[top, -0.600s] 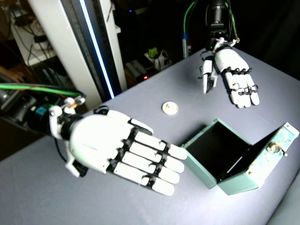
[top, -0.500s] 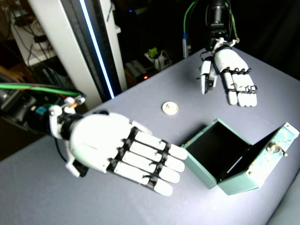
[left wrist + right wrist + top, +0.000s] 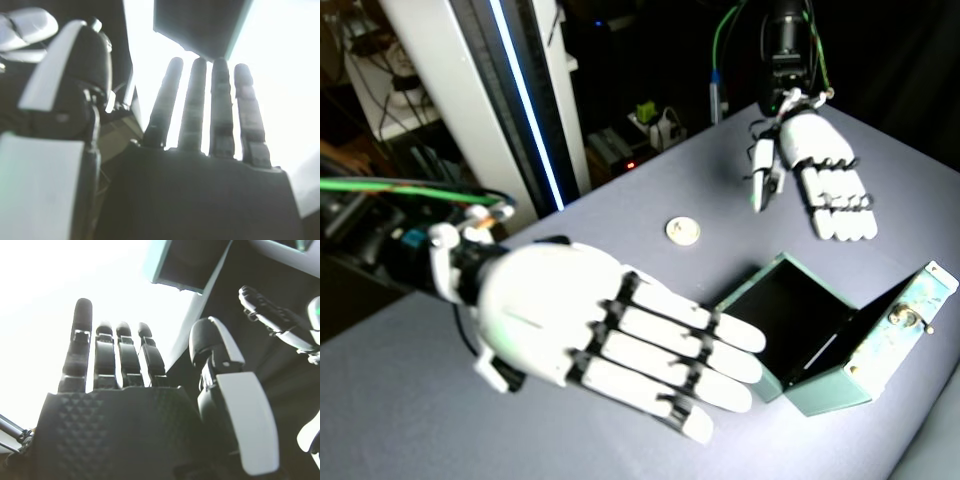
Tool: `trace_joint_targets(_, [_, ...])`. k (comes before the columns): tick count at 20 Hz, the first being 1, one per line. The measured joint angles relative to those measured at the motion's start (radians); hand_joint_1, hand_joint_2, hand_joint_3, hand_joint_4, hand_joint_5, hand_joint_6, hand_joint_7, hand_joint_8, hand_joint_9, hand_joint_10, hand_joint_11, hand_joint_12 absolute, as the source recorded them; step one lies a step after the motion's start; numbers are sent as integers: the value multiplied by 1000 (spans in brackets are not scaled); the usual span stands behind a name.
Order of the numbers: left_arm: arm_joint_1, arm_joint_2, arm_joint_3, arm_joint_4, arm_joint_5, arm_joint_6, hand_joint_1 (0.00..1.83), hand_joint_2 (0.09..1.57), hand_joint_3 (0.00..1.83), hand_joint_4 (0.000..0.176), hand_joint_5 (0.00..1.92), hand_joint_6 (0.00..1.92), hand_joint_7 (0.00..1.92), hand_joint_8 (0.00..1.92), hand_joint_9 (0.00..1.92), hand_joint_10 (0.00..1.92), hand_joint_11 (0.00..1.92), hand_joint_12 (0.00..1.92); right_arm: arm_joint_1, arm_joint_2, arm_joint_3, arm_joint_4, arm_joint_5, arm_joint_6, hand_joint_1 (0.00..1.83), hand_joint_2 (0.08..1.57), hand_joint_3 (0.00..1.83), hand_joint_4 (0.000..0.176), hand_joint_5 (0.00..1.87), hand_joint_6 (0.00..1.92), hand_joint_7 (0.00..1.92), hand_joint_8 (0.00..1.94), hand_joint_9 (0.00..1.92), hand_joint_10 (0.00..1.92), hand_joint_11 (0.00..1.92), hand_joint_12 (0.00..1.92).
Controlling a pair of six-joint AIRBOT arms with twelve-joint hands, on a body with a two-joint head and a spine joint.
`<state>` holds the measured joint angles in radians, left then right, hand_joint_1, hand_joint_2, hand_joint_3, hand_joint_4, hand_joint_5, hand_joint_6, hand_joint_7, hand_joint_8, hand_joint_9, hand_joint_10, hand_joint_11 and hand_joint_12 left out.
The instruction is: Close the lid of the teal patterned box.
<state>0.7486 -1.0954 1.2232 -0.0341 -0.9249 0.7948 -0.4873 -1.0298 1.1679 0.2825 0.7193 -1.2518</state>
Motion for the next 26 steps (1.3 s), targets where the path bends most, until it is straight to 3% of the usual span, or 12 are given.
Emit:
trace_joint_targets(1, [-4,0,2,3,6,0,278,1361,1,0,0,0,0,0,0,0,0,0,49,-19,16,3,-49,-47,318,1438,0,0,0,0,0,0,7,2,0,931])
trace_joint_targets(3, [-19,-11,18,1,19,-4,314,1346,0,0,0,0,0,0,0,0,0,0,121,-49,47,-7,-107,-106,294,1448,0,0,0,0,0,0,0,0,0,420])
trace_joint_targets(4, [-27,-17,29,10,28,-10,232,1330,0,0,0,0,0,0,0,0,0,0,155,-80,77,3,-135,-130,253,1430,0,0,0,0,0,0,16,7,0,768])
trace_joint_targets(8, [-56,-52,48,52,58,-21,241,1352,2,0,0,0,0,0,0,0,6,7,191,-133,148,35,-233,-137,115,1425,0,0,0,0,0,0,5,2,0,661])
trace_joint_targets(9, [-60,-64,53,65,68,-31,259,1355,2,0,0,0,0,0,0,0,0,0,225,-156,181,37,-265,-142,128,1405,0,0,0,0,0,0,103,43,0,1104])
trace_joint_targets(12, [-64,-73,64,75,78,-33,271,1355,1,0,0,0,0,0,0,0,0,0,261,-182,222,39,-282,-148,107,1383,0,0,0,0,0,0,68,27,0,1100])
trace_joint_targets(15, [-75,-75,75,71,79,-41,250,1369,5,0,0,0,0,0,0,0,0,0,265,-237,280,66,-342,-149,81,1369,0,0,0,0,15,1,55,17,0,860])
trace_joint_targets(17, [-79,-77,75,78,80,-41,252,1365,2,0,0,0,0,0,0,0,0,0,264,-257,302,84,-380,-149,68,1339,0,0,0,0,18,1,20,2,0,386])
trace_joint_targets(22, [-83,-87,79,86,80,-51,223,1364,2,0,0,0,0,0,0,0,0,0,265,-319,376,130,-425,-149,116,1310,2,0,15,5,43,3,27,15,53,31])
trace_joint_targets(24, [-83,-87,82,80,79,-52,225,1369,4,0,0,0,0,0,0,0,0,0,265,-332,392,142,-444,-152,123,1310,0,0,21,4,46,3,36,9,10,258])
trace_joint_targets(25, [-83,-87,84,82,80,-52,208,1375,6,0,0,0,0,0,0,0,0,0,265,-336,393,144,-448,-152,134,1289,0,0,42,2,168,20,209,62,0,1253])
trace_joint_targets(26, [-83,-87,85,80,80,-52,200,1378,7,0,0,0,0,0,0,0,0,0,265,-336,393,144,-448,-152,121,1287,0,0,66,7,214,23,277,83,0,1473])
